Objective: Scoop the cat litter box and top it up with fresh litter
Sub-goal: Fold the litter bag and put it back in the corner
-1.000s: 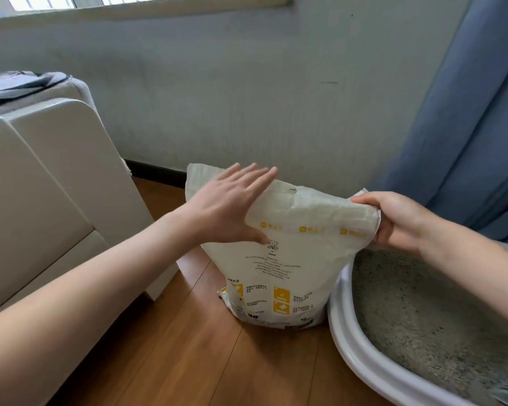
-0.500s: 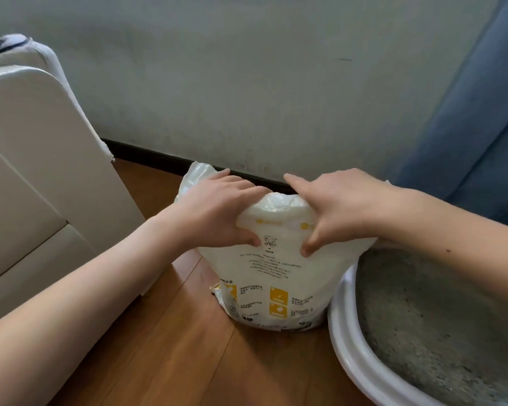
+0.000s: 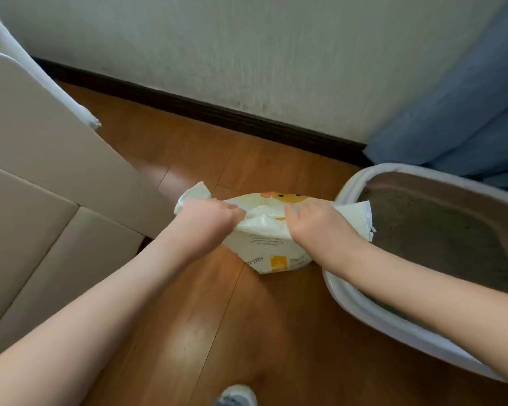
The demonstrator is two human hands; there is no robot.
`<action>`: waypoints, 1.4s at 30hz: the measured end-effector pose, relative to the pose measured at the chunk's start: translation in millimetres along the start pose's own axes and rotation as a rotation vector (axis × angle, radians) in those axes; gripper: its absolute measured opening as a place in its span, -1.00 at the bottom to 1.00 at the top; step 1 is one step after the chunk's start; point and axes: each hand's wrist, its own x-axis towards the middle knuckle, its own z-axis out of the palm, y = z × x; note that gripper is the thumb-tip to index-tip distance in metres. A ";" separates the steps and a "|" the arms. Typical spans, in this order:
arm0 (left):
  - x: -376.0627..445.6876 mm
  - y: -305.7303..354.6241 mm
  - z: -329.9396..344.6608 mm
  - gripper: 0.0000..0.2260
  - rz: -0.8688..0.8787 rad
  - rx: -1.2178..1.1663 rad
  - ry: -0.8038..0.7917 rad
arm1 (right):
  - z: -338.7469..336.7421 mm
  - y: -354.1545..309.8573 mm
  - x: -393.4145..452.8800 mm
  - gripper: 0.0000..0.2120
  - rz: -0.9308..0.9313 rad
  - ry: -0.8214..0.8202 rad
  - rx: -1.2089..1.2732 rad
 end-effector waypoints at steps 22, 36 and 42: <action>-46.4 59.0 -44.9 -0.75 0.179 -0.018 -0.496 | -37.2 -22.9 -58.3 -0.51 -0.134 -0.542 0.273; -49.5 58.2 -146.9 -0.80 0.094 -0.202 -0.608 | -129.7 53.2 -15.4 -0.74 -0.399 -0.639 0.281; -102.8 50.4 -255.0 -0.79 0.010 -0.147 -0.374 | -241.8 74.9 -37.9 -0.81 -0.424 -0.399 0.393</action>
